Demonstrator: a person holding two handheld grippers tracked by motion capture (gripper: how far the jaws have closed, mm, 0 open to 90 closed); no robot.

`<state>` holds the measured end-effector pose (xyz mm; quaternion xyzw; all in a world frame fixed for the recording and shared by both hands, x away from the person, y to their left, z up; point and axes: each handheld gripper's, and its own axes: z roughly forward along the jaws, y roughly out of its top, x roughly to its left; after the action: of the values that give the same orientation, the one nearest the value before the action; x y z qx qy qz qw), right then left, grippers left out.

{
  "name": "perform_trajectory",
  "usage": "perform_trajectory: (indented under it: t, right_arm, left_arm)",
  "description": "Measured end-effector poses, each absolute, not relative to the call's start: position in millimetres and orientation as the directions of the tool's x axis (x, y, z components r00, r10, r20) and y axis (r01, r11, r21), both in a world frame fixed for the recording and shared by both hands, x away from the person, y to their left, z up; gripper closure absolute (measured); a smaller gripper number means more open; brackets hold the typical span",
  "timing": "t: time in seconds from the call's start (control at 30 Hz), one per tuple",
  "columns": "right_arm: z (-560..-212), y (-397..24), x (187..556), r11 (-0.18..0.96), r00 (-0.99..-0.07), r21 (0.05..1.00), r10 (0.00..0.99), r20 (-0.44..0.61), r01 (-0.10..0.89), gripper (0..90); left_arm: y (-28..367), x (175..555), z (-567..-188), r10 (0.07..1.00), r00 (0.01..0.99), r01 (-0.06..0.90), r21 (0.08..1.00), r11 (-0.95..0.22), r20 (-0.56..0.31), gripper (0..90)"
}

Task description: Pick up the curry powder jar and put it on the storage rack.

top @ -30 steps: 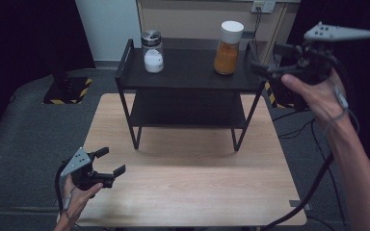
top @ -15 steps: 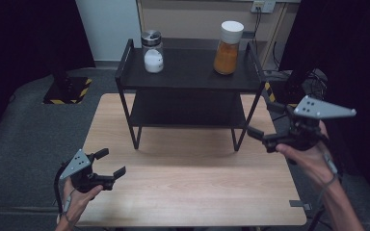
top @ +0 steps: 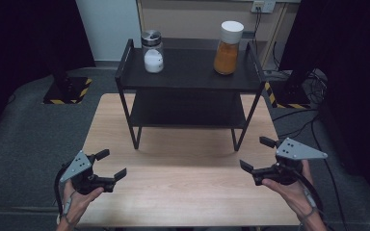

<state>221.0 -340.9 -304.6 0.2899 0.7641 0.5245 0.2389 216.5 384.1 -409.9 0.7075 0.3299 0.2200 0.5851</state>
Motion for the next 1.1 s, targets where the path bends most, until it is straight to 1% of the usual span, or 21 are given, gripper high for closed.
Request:
perform_trajectory:
  t: [0.07,0.17,0.33,0.4,0.6,0.67,0.73,1.1]
  right_arm:
    - [-314,-341,221,0.272,-0.710,0.938,0.703,-0.042,0.214,3.0]
    - [-329,-339,218,0.276,-0.683,0.934,0.729,-0.050,0.226,3.1]
    - [-348,-337,216,0.289,-0.667,0.920,0.744,-0.041,0.266,3.1]
    - [-353,-336,213,0.298,-0.653,0.915,0.755,-0.051,0.273,2.9]
    - [-372,-342,205,0.259,-0.630,0.927,0.776,-0.032,0.273,3.0]
    - [-378,-343,202,0.259,-0.626,0.929,0.779,-0.040,0.264,3.2]
    - [-382,-344,199,0.261,-0.616,0.929,0.786,-0.047,0.262,3.1]
    - [-394,-357,191,0.209,-0.590,0.937,0.807,-0.004,0.280,2.8]
  left_arm:
    - [384,217,-410,0.725,0.685,0.210,0.972,-0.101,-0.073,0.7]
    - [384,217,-410,0.726,0.684,0.210,0.973,-0.100,-0.073,0.7]
    - [383,216,-410,0.726,0.684,0.206,0.973,-0.104,-0.067,0.7]
    - [383,216,-410,0.726,0.684,0.207,0.972,-0.108,-0.065,0.6]
    - [383,216,-410,0.728,0.683,0.199,0.974,-0.109,-0.058,0.4]
    - [383,216,-410,0.728,0.683,0.197,0.975,-0.107,-0.058,0.4]
    - [383,216,-410,0.728,0.683,0.196,0.975,-0.107,-0.057,0.4]
    - [383,218,-409,0.724,0.688,0.190,0.975,-0.114,-0.050,0.4]
